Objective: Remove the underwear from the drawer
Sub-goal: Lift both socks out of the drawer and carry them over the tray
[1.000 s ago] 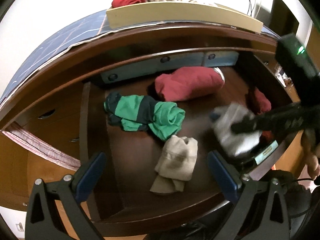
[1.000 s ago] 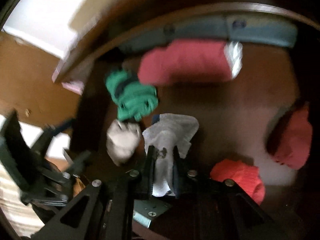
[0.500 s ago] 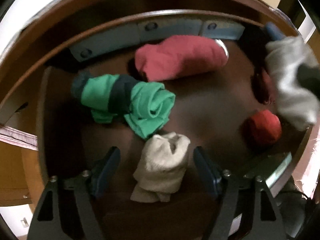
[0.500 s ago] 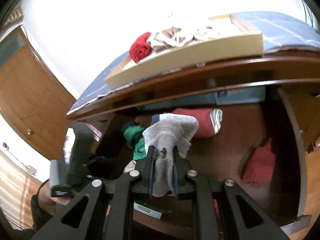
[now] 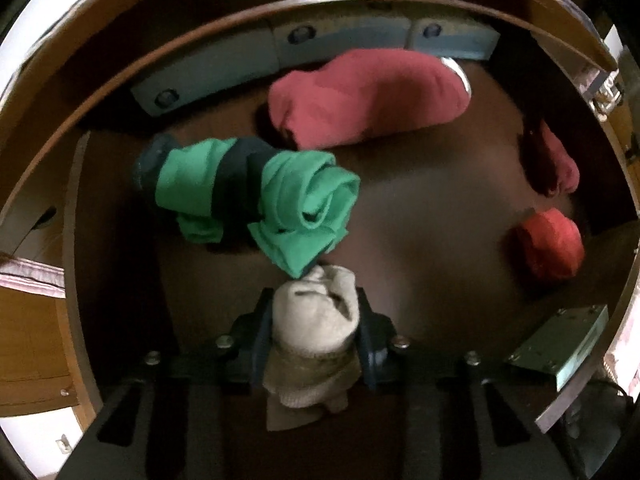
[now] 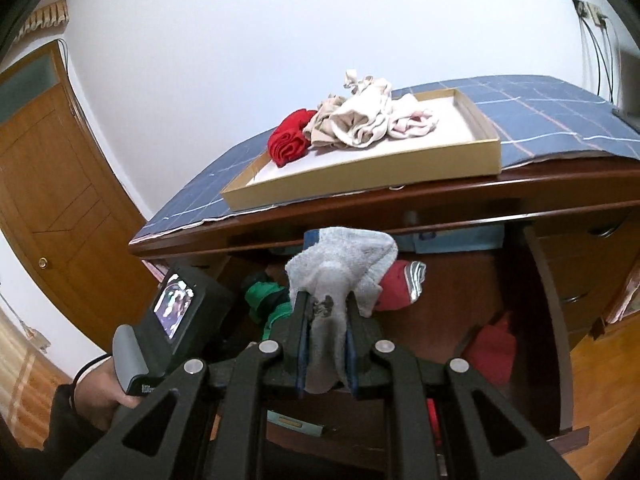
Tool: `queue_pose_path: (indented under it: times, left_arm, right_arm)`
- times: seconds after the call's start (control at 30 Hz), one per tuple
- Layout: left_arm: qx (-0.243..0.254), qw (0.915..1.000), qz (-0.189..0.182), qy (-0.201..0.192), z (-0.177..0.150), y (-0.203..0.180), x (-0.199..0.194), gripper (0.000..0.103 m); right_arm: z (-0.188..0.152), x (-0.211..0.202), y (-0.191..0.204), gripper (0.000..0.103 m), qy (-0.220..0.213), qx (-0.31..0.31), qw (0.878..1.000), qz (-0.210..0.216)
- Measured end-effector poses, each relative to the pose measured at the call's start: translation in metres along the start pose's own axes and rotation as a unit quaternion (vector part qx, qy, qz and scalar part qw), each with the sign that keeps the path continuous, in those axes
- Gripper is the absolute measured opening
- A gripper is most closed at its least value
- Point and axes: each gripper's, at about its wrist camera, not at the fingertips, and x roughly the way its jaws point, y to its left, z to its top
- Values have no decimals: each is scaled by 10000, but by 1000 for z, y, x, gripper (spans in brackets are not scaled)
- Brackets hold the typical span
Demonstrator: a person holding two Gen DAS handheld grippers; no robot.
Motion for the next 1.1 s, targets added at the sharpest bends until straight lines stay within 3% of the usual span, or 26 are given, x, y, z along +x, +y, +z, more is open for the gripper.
queue_pose_path:
  times: [0.17,0.33,0.53,0.7,1.1]
  left_arm:
    - [-177,9965,-190,-798,-12,1,-24,35]
    - [-463,9848,-632,-1549,-19,16,-60,35]
    - [-594,9652,-870,-2392,-20,26,-107,35]
    - [-416,9404,-957,-3238,-28,23,-142,35]
    - [-242,9089,-979,-4047,-13,9,-200,35]
  right_arm:
    - [2,-4,-2,17,-116,-39,9998,-124]
    - [6,-14,-3,17,-308,-31,9993,-196]
    - [9,-30,-3,17,-581,-91,9977,-340]
    - [10,-38,-5,17,-716,-79,9966,-388]
    - [41,-65,0,17,-1216,-346,9906,-527]
